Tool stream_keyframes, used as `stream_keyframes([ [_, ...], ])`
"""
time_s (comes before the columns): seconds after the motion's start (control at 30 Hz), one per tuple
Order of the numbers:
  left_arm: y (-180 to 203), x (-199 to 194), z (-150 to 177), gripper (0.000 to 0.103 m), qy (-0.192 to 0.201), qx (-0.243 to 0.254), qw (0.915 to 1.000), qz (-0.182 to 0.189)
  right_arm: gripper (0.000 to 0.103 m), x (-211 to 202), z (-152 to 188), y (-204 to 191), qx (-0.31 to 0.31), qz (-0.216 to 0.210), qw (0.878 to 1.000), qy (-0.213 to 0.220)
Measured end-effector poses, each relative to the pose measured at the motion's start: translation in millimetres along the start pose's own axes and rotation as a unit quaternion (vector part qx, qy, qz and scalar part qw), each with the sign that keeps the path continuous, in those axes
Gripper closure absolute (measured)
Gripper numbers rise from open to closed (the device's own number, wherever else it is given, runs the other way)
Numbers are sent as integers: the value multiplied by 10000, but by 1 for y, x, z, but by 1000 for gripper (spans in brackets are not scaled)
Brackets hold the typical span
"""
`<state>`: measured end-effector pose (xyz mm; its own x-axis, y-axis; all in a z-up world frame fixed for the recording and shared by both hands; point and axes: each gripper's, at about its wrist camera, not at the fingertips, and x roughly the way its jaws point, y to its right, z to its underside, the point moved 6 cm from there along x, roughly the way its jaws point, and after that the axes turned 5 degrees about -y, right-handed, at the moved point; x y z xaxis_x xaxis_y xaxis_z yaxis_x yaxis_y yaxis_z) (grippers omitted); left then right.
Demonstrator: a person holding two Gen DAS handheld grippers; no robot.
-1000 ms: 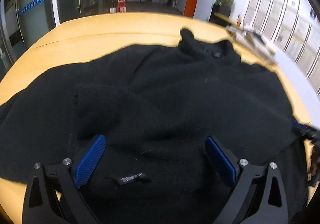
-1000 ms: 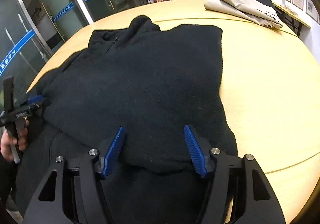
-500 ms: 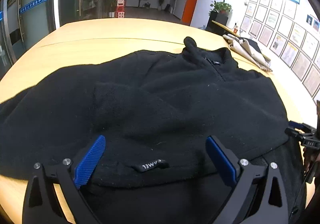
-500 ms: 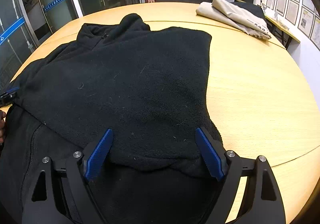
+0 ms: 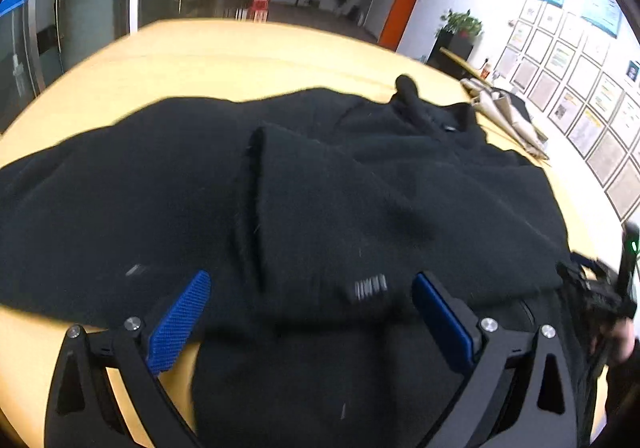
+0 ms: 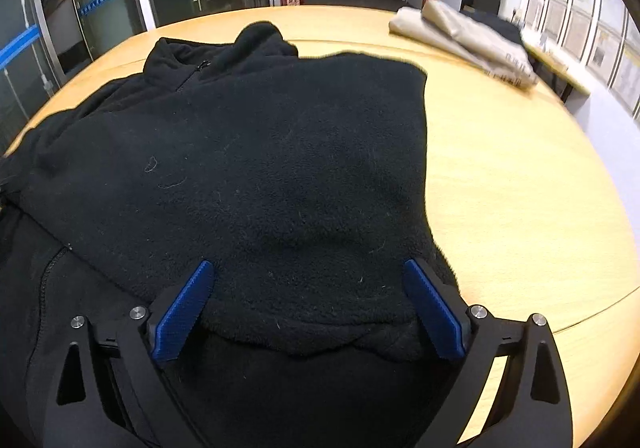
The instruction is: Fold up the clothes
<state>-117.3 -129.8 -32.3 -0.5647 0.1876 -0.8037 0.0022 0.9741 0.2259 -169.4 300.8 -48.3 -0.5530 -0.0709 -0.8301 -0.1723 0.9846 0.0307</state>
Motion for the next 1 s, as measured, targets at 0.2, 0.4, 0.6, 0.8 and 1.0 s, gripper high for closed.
stream_keyframes([
  [0.2,-6,-51,14,0,331,-1,9995,-21,6,-49,-40,-117,-1015,-1193,9831,950],
  [0.4,-17,-91,17,0,637,131,9973,-327,12,-26,-51,-273,-2338,-2007,9468,925],
  [0.6,-45,-104,27,0,671,-29,9961,-565,54,26,-47,-367,-2916,-2080,9334,227],
  [0.8,-59,-111,33,0,750,-122,9952,-611,80,13,-44,-373,-2958,-2240,9281,315],
  [1.0,-46,-113,21,0,848,18,9951,-499,69,18,-37,-366,-2685,-2737,9236,-47],
])
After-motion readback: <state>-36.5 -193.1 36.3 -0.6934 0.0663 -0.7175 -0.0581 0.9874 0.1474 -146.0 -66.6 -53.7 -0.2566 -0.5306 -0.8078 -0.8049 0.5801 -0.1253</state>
